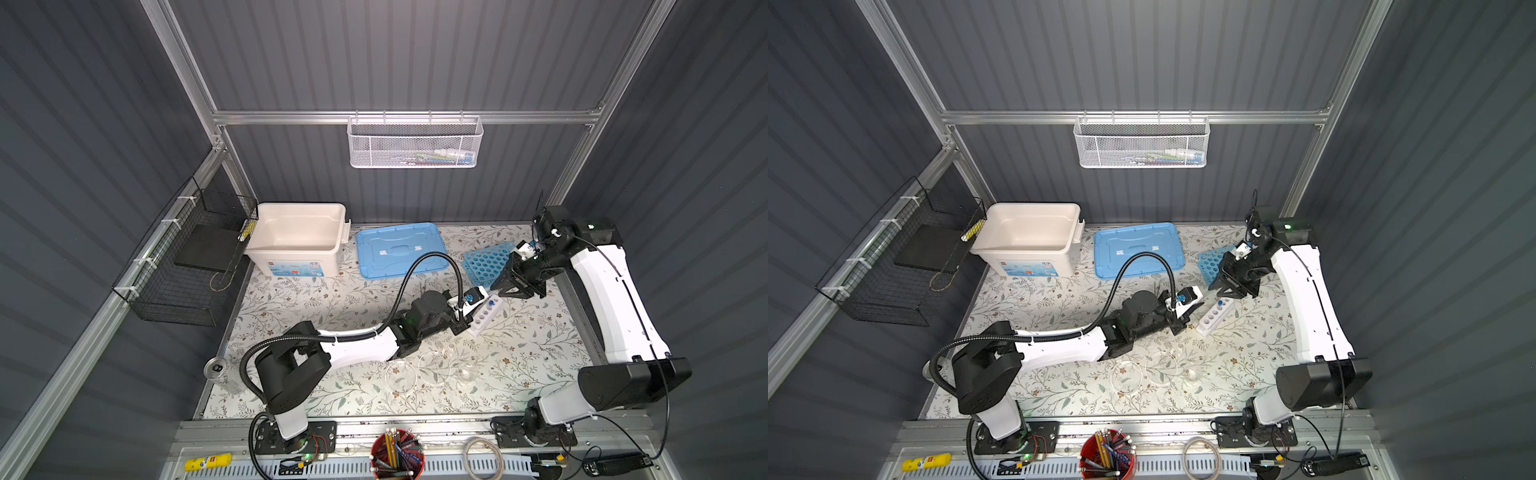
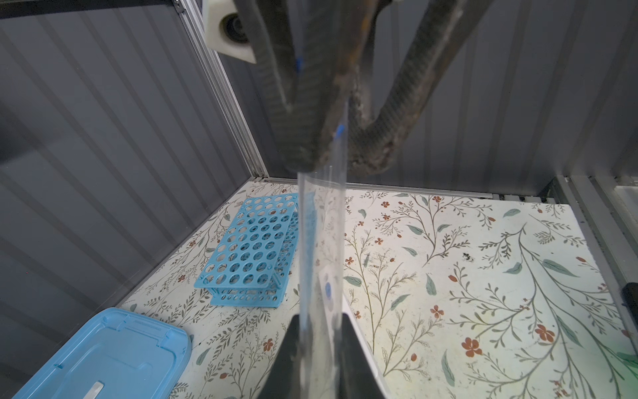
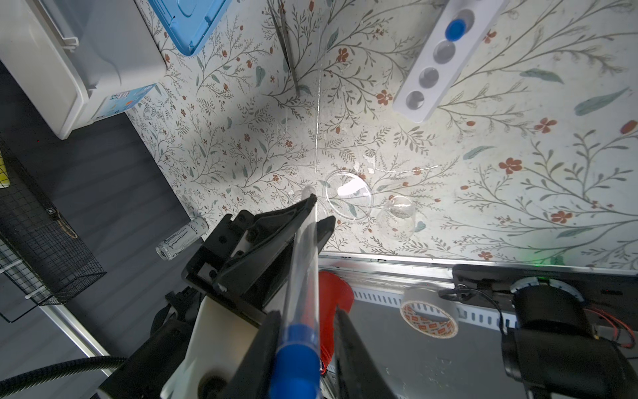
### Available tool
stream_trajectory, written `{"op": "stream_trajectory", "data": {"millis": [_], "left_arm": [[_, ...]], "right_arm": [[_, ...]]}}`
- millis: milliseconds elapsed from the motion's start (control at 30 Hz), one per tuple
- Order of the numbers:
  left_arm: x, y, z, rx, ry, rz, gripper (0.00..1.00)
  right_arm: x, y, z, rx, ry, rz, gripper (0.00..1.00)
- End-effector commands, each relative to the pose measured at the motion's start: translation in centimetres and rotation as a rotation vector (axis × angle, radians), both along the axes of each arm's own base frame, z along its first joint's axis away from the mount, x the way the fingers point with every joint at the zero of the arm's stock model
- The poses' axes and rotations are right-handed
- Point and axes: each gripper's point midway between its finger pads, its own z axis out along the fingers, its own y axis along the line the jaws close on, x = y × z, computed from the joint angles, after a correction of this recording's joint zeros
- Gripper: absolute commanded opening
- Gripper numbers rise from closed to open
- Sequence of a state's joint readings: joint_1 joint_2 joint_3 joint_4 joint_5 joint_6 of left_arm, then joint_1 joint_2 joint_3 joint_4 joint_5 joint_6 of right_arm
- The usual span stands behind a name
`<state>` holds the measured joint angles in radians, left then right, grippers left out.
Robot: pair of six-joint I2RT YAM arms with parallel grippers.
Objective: Organize the chemistry lab equipment
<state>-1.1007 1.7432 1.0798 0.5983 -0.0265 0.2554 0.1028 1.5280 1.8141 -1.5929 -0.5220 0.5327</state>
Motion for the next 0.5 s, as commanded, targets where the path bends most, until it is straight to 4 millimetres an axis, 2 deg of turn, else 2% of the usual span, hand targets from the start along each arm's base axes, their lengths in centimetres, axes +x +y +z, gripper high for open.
{"op": "stream_trajectory", "data": {"millis": [0,467], "left_arm": [[-0.22,-0.6,1.75,-0.036,-0.02,-0.013,0.1],[0.26,-0.94,1.31,-0.017,-0.01,0.004,0.11]], "right_arm": [[0.6,-0.12,0.07,-0.015,-0.014,-0.003,0.29],[0.54,0.11,-0.02,-0.001,-0.011,0.005,0.23]]}}
